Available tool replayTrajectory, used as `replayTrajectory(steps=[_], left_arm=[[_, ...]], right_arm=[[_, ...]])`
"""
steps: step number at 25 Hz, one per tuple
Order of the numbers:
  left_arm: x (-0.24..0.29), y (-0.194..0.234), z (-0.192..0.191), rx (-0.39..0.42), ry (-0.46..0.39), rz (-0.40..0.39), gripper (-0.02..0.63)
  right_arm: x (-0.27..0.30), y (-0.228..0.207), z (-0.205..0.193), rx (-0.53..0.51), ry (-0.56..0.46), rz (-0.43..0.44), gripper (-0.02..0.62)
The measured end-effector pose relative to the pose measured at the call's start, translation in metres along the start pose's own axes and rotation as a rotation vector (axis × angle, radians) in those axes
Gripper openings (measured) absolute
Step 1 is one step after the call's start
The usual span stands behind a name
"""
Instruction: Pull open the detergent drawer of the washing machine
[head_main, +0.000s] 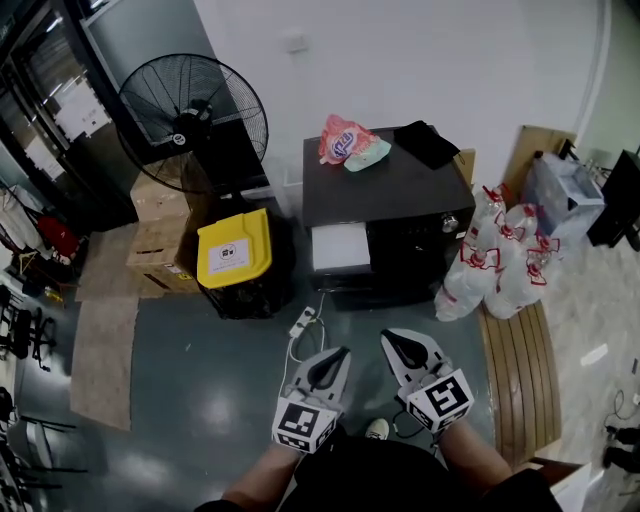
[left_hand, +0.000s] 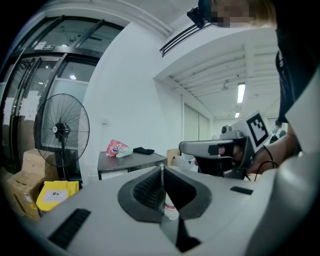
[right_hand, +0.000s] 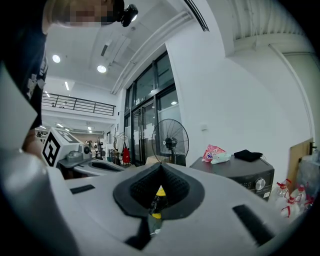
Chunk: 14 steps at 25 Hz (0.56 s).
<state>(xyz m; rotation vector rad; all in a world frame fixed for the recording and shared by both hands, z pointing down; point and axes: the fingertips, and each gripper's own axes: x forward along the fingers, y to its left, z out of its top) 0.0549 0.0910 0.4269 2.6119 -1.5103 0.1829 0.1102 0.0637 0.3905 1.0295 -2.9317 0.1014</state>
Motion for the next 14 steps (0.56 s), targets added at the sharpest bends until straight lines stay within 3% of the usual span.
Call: replayTrajectory(steps=[14], left_arm=[[-0.011, 0.016, 0.001, -0.019, -0.018, 0.021, 0.017]], right_arm=[[0.016, 0.015, -0.001, -0.004, 0.007, 0.018, 0.003]])
